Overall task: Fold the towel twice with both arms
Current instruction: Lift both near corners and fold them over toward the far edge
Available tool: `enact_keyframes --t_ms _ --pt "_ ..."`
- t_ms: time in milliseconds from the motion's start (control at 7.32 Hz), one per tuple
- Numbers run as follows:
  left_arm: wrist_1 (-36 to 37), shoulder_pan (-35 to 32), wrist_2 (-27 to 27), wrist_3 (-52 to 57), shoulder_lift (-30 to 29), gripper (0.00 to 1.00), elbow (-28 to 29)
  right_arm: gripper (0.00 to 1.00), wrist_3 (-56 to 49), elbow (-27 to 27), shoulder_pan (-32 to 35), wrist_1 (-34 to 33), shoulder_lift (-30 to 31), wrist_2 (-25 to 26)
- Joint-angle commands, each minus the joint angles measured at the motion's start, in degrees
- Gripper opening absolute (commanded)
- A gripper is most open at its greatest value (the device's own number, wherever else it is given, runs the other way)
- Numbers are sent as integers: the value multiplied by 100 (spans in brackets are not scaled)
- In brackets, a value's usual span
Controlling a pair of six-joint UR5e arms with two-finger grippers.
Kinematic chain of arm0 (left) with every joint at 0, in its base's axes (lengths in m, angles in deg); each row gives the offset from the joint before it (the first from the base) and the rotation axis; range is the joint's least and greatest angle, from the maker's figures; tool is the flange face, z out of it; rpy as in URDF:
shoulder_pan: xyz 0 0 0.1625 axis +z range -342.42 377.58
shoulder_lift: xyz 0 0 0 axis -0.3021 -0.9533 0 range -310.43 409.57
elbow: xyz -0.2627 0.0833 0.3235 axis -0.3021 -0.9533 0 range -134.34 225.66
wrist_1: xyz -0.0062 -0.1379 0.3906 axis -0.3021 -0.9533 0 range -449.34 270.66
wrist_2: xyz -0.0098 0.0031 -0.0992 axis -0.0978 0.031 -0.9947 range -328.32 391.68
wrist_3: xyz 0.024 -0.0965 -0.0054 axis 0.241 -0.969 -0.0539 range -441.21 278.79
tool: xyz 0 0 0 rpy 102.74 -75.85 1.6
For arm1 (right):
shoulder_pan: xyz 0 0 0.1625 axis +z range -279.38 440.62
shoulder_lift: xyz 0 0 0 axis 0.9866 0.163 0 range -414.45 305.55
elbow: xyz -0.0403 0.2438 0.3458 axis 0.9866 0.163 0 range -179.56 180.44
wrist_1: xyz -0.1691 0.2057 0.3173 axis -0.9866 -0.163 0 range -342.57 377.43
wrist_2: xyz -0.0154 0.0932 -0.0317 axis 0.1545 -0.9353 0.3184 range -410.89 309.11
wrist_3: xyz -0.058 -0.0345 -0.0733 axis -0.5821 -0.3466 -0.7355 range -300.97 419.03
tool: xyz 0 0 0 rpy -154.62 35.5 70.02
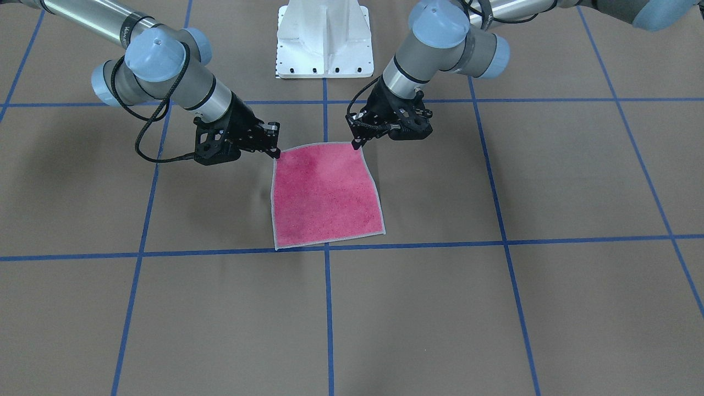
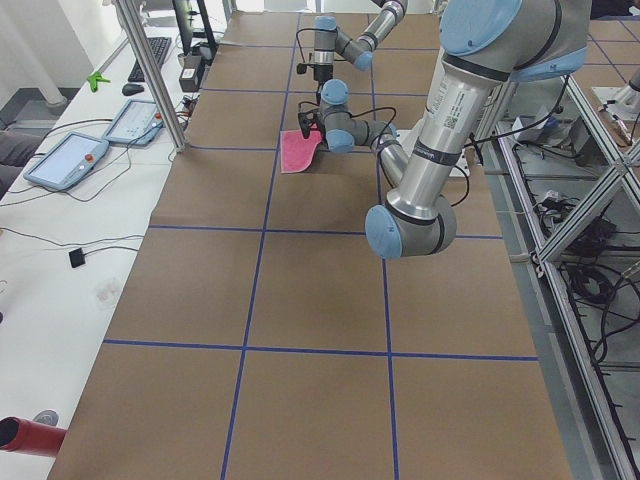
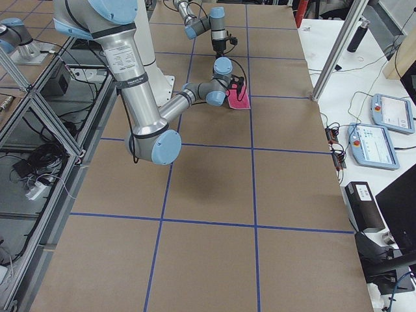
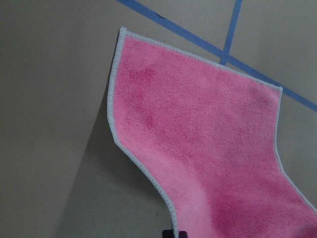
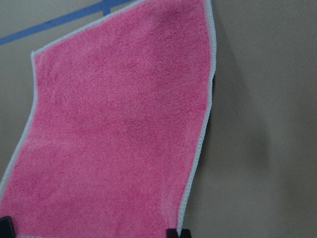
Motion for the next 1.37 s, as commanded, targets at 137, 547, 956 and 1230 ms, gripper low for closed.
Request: enact_keyframes --t_ms 137,547,956,1230 --pt "-75 -196 6 24 -19 0 372 0 30 527 197 14 -367 10" --pt "-75 -285 15 24 -63 0 567 0 -6 791 382 14 -447 19" --pt "-84 -294 23 7 -290 0 812 0 3 871 391 23 -482 107" --pt "-84 -337 32 -2 -388 0 962 0 3 1229 382 23 -841 115"
